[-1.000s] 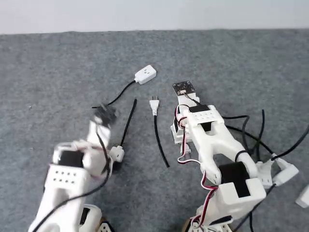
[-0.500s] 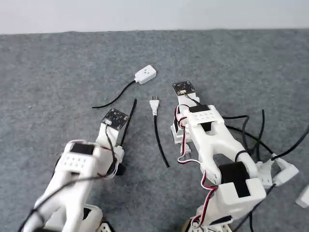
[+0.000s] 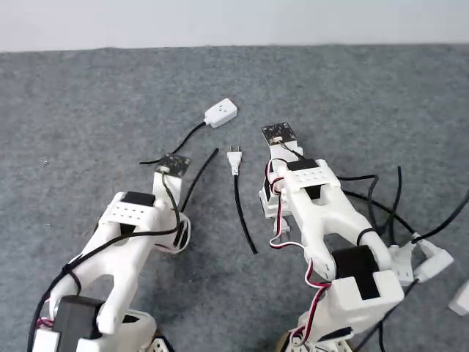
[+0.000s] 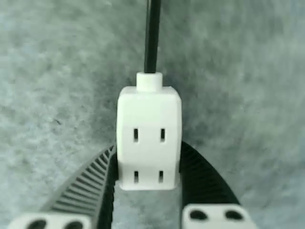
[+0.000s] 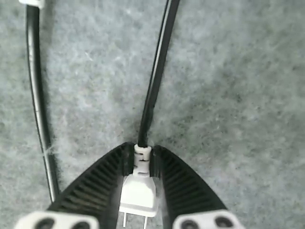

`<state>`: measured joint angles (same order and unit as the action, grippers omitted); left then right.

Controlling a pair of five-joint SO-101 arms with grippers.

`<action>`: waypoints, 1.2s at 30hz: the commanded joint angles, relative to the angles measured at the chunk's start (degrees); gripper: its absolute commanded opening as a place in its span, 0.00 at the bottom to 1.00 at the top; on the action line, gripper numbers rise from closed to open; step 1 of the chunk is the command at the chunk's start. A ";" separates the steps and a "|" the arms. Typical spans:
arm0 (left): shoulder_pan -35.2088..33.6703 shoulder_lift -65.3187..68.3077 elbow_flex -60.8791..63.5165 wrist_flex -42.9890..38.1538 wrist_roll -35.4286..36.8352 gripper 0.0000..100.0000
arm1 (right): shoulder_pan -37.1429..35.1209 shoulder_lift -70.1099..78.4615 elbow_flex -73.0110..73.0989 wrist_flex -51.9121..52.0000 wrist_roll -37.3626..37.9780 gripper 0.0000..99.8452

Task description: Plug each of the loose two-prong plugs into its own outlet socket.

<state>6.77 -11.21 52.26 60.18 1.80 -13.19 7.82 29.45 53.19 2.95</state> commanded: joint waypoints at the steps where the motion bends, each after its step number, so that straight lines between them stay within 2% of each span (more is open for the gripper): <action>1: 4.57 -0.09 -3.82 -1.14 11.25 0.01 | 0.66 -0.31 -3.08 0.75 0.70 0.01; 5: 12.04 0.09 -6.64 -1.67 22.86 0.01 | 0.66 -0.40 -3.08 0.75 0.70 0.01; 9: 17.58 0.53 -4.79 -8.44 31.56 0.01 | 0.66 -0.40 -3.08 0.75 0.70 0.01; 13: 21.19 0.26 0.31 -17.32 31.91 0.01 | 0.66 -0.40 -3.08 0.75 0.79 0.01; 16: 21.19 0.53 2.77 -21.36 31.91 0.02 | 0.66 -0.40 -3.08 0.75 0.79 0.01; 20: 21.01 0.53 3.12 -21.36 30.33 0.05 | 0.66 -0.40 -3.08 0.75 0.79 0.01; 25: 19.78 0.09 3.56 -20.84 30.15 0.23 | 0.66 -0.40 -3.08 0.75 0.79 0.01; 27: 19.60 0.00 3.21 -18.81 30.15 0.27 | 0.66 -0.40 -3.08 0.75 0.79 0.01; 36: 19.43 -3.69 3.82 -17.32 29.10 0.23 | 0.66 -0.40 -3.08 0.75 0.53 0.01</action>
<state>26.73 -11.12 55.87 41.89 32.31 -13.19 7.82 29.45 53.19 3.12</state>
